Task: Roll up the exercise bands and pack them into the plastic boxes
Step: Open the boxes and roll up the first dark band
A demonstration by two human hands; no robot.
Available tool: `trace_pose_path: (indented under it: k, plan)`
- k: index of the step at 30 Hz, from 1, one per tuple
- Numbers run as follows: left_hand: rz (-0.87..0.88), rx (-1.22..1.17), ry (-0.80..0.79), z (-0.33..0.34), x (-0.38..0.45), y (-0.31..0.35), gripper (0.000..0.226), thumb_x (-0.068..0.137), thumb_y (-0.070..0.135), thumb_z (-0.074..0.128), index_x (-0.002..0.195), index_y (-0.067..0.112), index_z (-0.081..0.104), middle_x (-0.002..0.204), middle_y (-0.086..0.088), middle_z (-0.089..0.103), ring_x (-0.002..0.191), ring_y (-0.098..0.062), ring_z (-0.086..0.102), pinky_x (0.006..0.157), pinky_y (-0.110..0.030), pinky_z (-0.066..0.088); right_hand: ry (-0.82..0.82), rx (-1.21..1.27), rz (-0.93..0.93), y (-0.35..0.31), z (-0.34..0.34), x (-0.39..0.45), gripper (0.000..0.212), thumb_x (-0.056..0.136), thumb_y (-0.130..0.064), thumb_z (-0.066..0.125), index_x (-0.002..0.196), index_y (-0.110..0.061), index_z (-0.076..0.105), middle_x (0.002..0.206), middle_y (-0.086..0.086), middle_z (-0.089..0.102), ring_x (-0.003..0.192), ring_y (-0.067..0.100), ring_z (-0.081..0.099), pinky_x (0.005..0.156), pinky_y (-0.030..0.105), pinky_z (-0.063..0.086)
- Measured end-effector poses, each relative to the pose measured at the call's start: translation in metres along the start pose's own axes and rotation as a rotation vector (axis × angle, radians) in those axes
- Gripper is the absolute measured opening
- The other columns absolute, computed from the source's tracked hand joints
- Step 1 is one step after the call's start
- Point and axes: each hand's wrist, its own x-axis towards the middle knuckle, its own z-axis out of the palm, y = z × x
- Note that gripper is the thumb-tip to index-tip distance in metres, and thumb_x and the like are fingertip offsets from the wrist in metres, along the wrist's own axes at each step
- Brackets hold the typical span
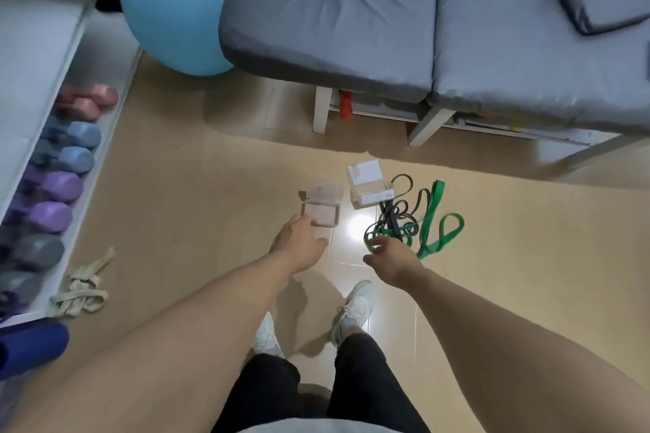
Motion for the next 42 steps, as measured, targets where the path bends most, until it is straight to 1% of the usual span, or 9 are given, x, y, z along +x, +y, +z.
trace_pose_path:
  k: [12, 19, 22, 26, 30, 33, 35, 38, 42]
  plan:
    - [0.057, -0.315, -0.111, 0.099, 0.089, -0.056, 0.044, 0.096, 0.031, 0.066, 0.137, 0.023, 0.055, 0.143, 0.006, 0.054, 0.13, -0.015, 0.053, 0.097, -0.025, 0.039, 0.035, 0.138, 0.121, 0.066, 0.103, 0.098, 0.049, 0.096, -0.026, 0.062, 0.143, -0.019, 0.052, 0.139, 0.007, 0.061, 0.122, 0.024, 0.061, 0.105, 0.032, 0.046]
    - [0.102, -0.127, -0.183, 0.22, 0.19, -0.094, 0.052, 0.096, 0.032, 0.063, 0.145, 0.024, 0.047, 0.151, 0.004, 0.048, 0.139, -0.015, 0.046, 0.112, -0.03, 0.039, 0.041, 0.187, 0.129, 0.151, 0.139, 0.239, 0.052, 0.096, -0.027, 0.062, 0.146, -0.021, 0.049, 0.141, 0.007, 0.06, 0.122, 0.025, 0.061, 0.103, 0.03, 0.046]
    - [0.117, -0.06, -0.182, 0.264, 0.247, -0.108, 0.057, 0.096, 0.035, 0.061, 0.149, 0.025, 0.043, 0.155, 0.004, 0.043, 0.136, -0.019, 0.049, 0.105, -0.027, 0.041, 0.084, 0.205, 0.082, 0.171, 0.147, 0.309, 0.054, 0.097, -0.025, 0.063, 0.148, -0.018, 0.047, 0.144, 0.009, 0.057, 0.124, 0.026, 0.06, 0.105, 0.033, 0.046]
    - [0.151, 0.018, -0.091, 0.306, 0.333, -0.13, 0.06, 0.095, 0.034, 0.063, 0.151, 0.028, 0.04, 0.157, 0.006, 0.041, 0.123, -0.025, 0.059, 0.093, -0.033, 0.05, 0.23, 0.134, -0.034, 0.18, 0.146, 0.411, 0.058, 0.098, -0.019, 0.058, 0.153, -0.019, 0.039, 0.142, 0.01, 0.058, 0.116, 0.031, 0.064, 0.088, 0.031, 0.047]
    - [0.197, 0.189, -0.015, 0.32, 0.416, -0.159, 0.072, 0.097, 0.033, 0.063, 0.158, 0.024, 0.026, 0.165, 0.0, 0.029, 0.15, -0.026, 0.031, 0.118, -0.041, 0.033, 0.368, -0.025, -0.151, 0.18, 0.139, 0.506, 0.068, 0.098, -0.024, 0.055, 0.159, -0.018, 0.027, 0.16, 0.01, 0.037, 0.134, 0.032, 0.052, 0.102, 0.034, 0.046]
    - [0.206, 0.196, 0.039, 0.327, 0.468, -0.178, 0.076, 0.096, 0.035, 0.064, 0.159, 0.023, 0.024, 0.165, 0.0, 0.028, 0.151, -0.024, 0.027, 0.121, -0.042, 0.03, 0.427, -0.311, -0.204, 0.186, 0.127, 0.561, 0.085, 0.093, -0.016, 0.063, 0.162, -0.021, 0.014, 0.17, 0.001, 0.006, 0.148, 0.031, 0.036, 0.114, 0.043, 0.04]
    - [0.217, 0.226, 0.031, 0.338, 0.492, -0.193, 0.077, 0.095, 0.036, 0.064, 0.16, 0.024, 0.023, 0.165, 0.0, 0.027, 0.15, -0.023, 0.03, 0.121, -0.042, 0.03, 0.423, -0.398, -0.177, 0.194, 0.121, 0.592, 0.09, 0.09, -0.012, 0.065, 0.162, -0.022, 0.012, 0.171, 0.002, 0.003, 0.147, 0.032, 0.037, 0.111, 0.046, 0.043]
    - [0.252, 0.356, 0.008, 0.355, 0.512, -0.215, 0.077, 0.096, 0.035, 0.061, 0.16, 0.024, 0.02, 0.164, -0.002, 0.03, 0.148, -0.025, 0.033, 0.12, -0.039, 0.03, 0.467, -0.522, -0.098, 0.206, 0.121, 0.623, 0.066, 0.09, -0.012, 0.059, 0.152, -0.017, 0.037, 0.155, 0.012, 0.033, 0.132, 0.037, 0.048, 0.103, 0.048, 0.047]
    - [0.283, 0.522, 0.07, 0.365, 0.516, -0.239, 0.066, 0.098, 0.033, 0.054, 0.158, 0.025, 0.027, 0.153, -0.003, 0.045, 0.138, -0.027, 0.043, 0.115, -0.037, 0.033, 0.625, -0.729, -0.216, 0.219, 0.144, 0.634, 0.023, 0.094, -0.012, 0.053, 0.108, -0.018, 0.07, 0.107, 0.007, 0.059, 0.101, 0.03, 0.059, 0.075, 0.038, 0.049]
